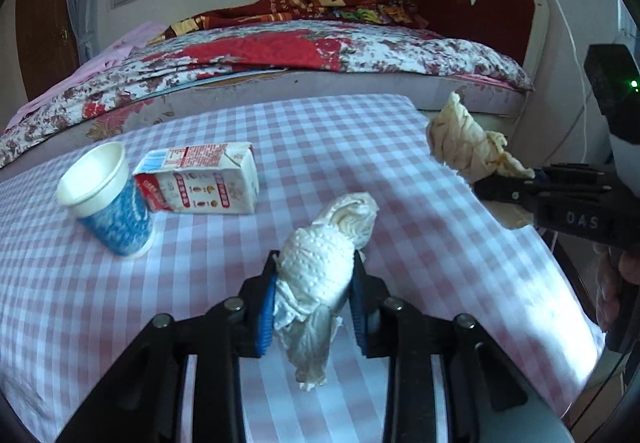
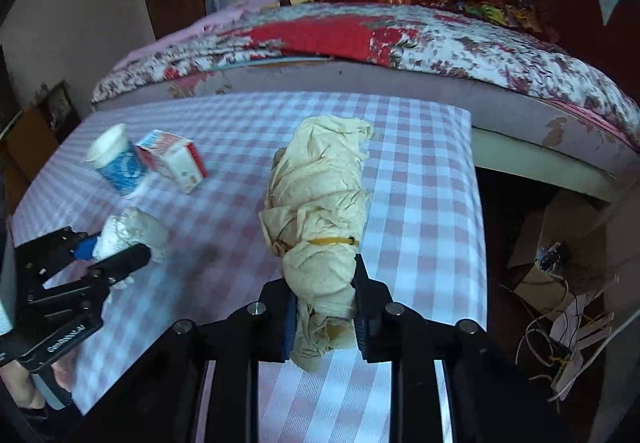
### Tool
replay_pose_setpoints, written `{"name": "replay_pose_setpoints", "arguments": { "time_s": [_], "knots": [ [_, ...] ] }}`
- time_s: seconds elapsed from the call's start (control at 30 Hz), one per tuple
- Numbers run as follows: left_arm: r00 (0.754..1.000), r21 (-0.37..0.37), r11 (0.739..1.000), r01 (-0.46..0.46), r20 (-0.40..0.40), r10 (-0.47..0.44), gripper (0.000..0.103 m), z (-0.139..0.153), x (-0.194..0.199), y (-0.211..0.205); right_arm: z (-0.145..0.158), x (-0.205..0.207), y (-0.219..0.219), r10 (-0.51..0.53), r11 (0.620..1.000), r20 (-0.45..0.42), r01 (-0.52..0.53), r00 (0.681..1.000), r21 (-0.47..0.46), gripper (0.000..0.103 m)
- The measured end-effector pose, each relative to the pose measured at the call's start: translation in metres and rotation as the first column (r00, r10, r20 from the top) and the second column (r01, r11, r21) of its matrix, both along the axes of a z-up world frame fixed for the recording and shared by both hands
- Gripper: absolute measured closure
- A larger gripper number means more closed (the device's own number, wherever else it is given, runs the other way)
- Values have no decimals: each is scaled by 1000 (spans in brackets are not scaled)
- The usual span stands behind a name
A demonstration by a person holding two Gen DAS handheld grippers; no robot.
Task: Collect trash
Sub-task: 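Carry the beige cloth and white tissue over the black bin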
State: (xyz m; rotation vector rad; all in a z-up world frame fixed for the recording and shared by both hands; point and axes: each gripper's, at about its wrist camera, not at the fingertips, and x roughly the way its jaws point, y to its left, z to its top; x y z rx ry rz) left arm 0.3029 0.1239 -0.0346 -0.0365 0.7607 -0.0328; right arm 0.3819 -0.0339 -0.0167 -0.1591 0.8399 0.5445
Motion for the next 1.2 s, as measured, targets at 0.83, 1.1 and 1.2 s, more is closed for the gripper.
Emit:
{"name": "replay_pose_setpoints", "arguments": {
  "time_s": [0.83,1.1,1.2],
  "knots": [
    [991,-41,998,52,125,-46,71,47,-137,-63,53,-183,-92,-112,984,118,94,987,148,79],
    [987,-47,996,75,144,-67,71,49,-160,-80,49,-220,-120,-158,977,119,138,980,163,79],
    [985,-47,995,92,149,-84,71,48,-166,-90,47,-231,-136,-191,971,124,169,974,168,79]
  ]
}}
